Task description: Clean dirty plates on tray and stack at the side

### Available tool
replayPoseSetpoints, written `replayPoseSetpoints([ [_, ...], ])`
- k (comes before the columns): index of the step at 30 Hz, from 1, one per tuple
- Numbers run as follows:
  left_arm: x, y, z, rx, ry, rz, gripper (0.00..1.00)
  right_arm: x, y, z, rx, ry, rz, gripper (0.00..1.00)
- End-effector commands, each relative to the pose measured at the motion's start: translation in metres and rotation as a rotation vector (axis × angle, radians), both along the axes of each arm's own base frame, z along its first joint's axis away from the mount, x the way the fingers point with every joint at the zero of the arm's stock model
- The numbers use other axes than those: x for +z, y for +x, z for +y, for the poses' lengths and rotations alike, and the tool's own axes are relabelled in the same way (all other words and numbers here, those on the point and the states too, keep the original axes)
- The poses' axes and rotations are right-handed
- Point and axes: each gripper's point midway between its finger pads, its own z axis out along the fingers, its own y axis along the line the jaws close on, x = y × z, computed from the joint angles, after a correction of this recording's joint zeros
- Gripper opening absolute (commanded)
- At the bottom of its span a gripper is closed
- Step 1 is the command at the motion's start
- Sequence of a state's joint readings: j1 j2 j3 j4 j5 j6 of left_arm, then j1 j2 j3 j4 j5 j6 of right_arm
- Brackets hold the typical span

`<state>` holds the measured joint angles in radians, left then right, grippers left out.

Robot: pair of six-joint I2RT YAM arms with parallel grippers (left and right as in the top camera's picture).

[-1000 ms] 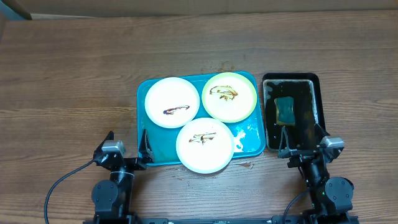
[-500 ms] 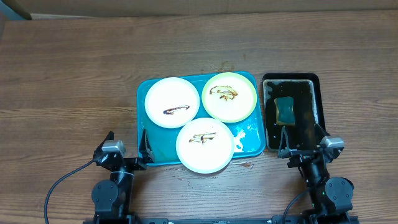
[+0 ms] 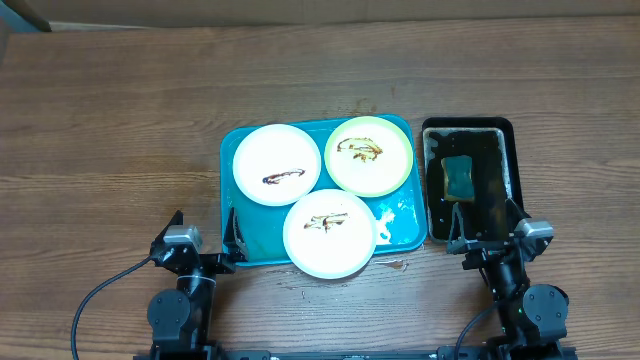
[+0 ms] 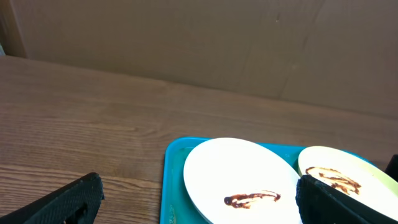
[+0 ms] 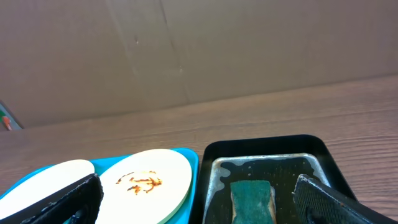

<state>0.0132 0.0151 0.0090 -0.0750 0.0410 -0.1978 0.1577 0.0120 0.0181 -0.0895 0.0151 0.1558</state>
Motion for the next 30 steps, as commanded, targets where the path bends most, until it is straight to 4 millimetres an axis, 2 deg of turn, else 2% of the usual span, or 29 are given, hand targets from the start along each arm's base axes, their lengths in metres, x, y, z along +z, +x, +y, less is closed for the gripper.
replayPoseSetpoints([
  [1,0.0002,-0.0003,-0.0016,-0.012,0.025,-0.007,1.0,-0.0015,0.0,0.0003,0.002,-0.006,-0.006,1.0],
  [20,0.0001,-0.0004,-0.0049,-0.028,0.002,-0.006,1.0,-0.0015,0.0,0.0004,0.002,-0.003,-0.005,1.0],
  [26,0.001,-0.0013,-0.0059,-0.033,-0.01,0.003,1.0,-0.0012,-0.0003,0.0004,-0.001,0.136,0.021,1.0],
  [30,0.0004,-0.0077,-0.0065,-0.041,0.026,0.077,1.0,-0.0047,-0.0035,-0.0002,-0.006,0.126,0.083,1.0],
])
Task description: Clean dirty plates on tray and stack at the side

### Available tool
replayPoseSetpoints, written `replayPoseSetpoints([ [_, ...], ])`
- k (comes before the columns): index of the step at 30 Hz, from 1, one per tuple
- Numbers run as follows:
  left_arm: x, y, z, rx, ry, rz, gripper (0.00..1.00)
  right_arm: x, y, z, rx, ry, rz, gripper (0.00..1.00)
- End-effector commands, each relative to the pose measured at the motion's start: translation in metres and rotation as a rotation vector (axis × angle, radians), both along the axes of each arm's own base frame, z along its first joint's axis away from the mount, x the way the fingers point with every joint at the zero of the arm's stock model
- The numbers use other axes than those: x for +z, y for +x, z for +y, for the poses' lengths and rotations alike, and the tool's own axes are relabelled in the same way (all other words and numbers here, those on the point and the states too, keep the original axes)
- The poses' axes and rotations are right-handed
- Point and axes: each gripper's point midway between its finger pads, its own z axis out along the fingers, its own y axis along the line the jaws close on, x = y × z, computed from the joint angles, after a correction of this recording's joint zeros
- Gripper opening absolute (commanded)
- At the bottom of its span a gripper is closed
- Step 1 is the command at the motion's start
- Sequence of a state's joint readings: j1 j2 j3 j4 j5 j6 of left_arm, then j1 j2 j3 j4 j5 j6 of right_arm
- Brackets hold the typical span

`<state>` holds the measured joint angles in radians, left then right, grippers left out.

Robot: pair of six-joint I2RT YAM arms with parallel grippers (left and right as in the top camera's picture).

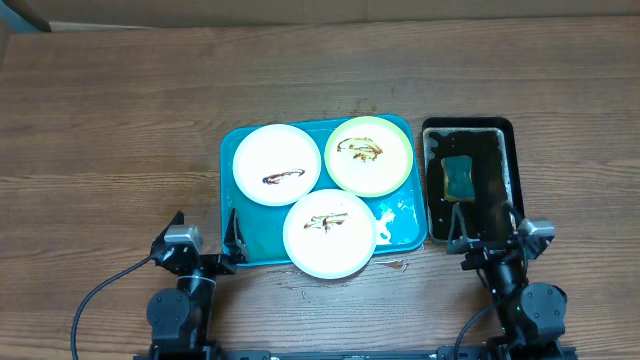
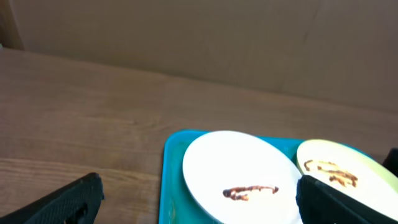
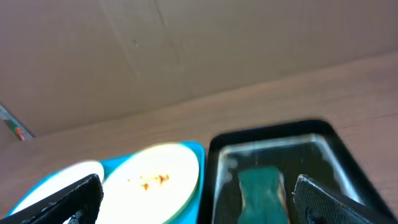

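A teal tray (image 1: pixel 242 240) holds three dirty plates: a white one (image 1: pixel 277 164) at the back left, a pale green one (image 1: pixel 368 153) at the back right, and a white one (image 1: pixel 330 233) at the front, all smeared brown. A green sponge (image 1: pixel 458 179) lies in a black pan (image 1: pixel 504 130) of water to the right. My left gripper (image 1: pixel 203 233) is open near the tray's front left corner. My right gripper (image 1: pixel 490 225) is open at the pan's front edge, empty. The left wrist view shows the white plate (image 2: pixel 239 177); the right wrist view shows the sponge (image 3: pixel 261 194).
Wooden table (image 1: pixel 110 130) stretches to the left and right of the tray and pan. A cardboard wall (image 2: pixel 199 37) stands behind the table. A small brown spill (image 1: pixel 395 265) marks the table just in front of the tray.
My right gripper has shifted slightly forward toward the pan; its wrist view now looks down more on the sponge and is blurred. The left gripper has barely moved.
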<state>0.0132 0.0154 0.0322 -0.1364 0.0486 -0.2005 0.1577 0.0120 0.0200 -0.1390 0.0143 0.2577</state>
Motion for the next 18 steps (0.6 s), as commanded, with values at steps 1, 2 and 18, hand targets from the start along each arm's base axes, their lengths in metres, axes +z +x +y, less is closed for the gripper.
replayPoseSetpoints([
  [1,0.005,-0.007,-0.006,-0.042,0.04,0.057,1.0,0.004,-0.004,0.0,-0.002,0.03,0.042,1.0],
  [2,0.006,-0.009,-0.007,-0.048,0.052,0.082,1.0,0.003,-0.005,-0.001,-0.003,0.026,0.067,1.0],
  [18,0.064,0.011,-0.01,-0.091,0.063,0.462,1.0,0.042,0.0,0.009,0.026,0.036,0.433,1.0],
])
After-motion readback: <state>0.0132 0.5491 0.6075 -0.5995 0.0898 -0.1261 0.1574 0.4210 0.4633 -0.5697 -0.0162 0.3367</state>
